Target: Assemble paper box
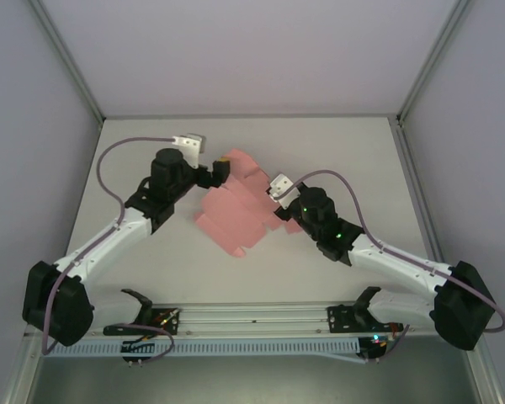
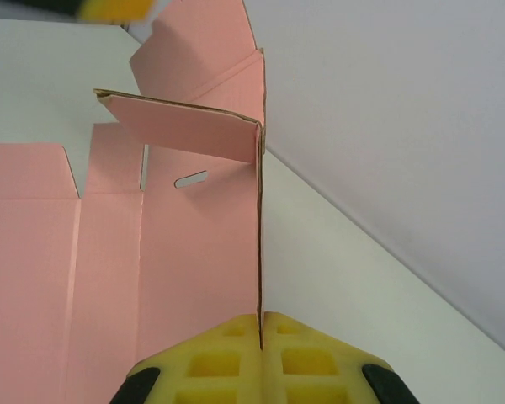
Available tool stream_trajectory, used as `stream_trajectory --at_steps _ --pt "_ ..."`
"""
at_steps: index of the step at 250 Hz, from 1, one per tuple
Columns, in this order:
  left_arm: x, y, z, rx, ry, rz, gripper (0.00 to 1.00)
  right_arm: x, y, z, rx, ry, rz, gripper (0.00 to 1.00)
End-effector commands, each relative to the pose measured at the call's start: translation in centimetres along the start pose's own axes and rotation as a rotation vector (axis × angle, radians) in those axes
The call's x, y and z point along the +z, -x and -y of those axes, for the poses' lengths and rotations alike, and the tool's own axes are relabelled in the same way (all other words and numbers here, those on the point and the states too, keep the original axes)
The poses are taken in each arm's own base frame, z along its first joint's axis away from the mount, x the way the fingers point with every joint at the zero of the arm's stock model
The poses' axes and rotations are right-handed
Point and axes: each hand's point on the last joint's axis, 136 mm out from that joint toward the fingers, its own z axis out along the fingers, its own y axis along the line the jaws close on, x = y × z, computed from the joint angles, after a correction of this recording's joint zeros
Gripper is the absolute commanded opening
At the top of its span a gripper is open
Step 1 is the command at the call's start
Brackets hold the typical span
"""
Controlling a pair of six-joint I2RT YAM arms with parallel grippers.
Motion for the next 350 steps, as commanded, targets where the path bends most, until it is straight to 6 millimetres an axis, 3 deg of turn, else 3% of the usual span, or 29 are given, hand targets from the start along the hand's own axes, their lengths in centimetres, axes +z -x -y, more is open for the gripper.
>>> stream_trajectory --at_steps 1,32,72,156,193,227,261,304,350 --pt "-0.7 0.0 -3.5 -0.095 0.078 -0.017 1.0 -0.4 0.9 0.3 0.037 0.005 0.055 0.02" --pt "-0.5 0.1 -7.1 -0.133 0.153 -0.034 1.0 -0.4 1.0 0.1 0.037 0.022 0.059 0.03" --pt "1.4 0.7 -8.8 -0.128 0.158 -0.078 1.0 -0.4 0.9 0.0 0.033 0.033 0.061 0.03" --pt "6.3 -0.2 -4.5 -0.061 -0.132 -0.186 1.0 -0.6 0.9 -0.2 0.039 0.048 0.075 0.04" --pt "7.0 -2.4 -5.1 -0.066 -0.109 -0.248 1.0 -0.8 1.1 0.1 0.046 0.041 0.083 0.04" --pt "7.8 -6.3 -7.2 -0.103 -0.015 -0.363 1.0 -1.0 1.6 0.2 0.05 0.041 0.1 0.04" --pt "7.8 -8.8 -6.4 -0.122 -0.079 -0.412 1.0 -1.1 1.5 0.4 0.052 0.038 0.097 0.04" --pt "6.4 -8.8 -2.8 -0.098 -0.286 -0.369 1.0 -0.9 1.4 0.7 0.066 0.022 0.091 0.04" --pt "5.2 -9.7 -0.7 -0.076 -0.397 -0.362 1.0 -0.6 0.9 1.1 0.091 -0.004 0.071 0.04"
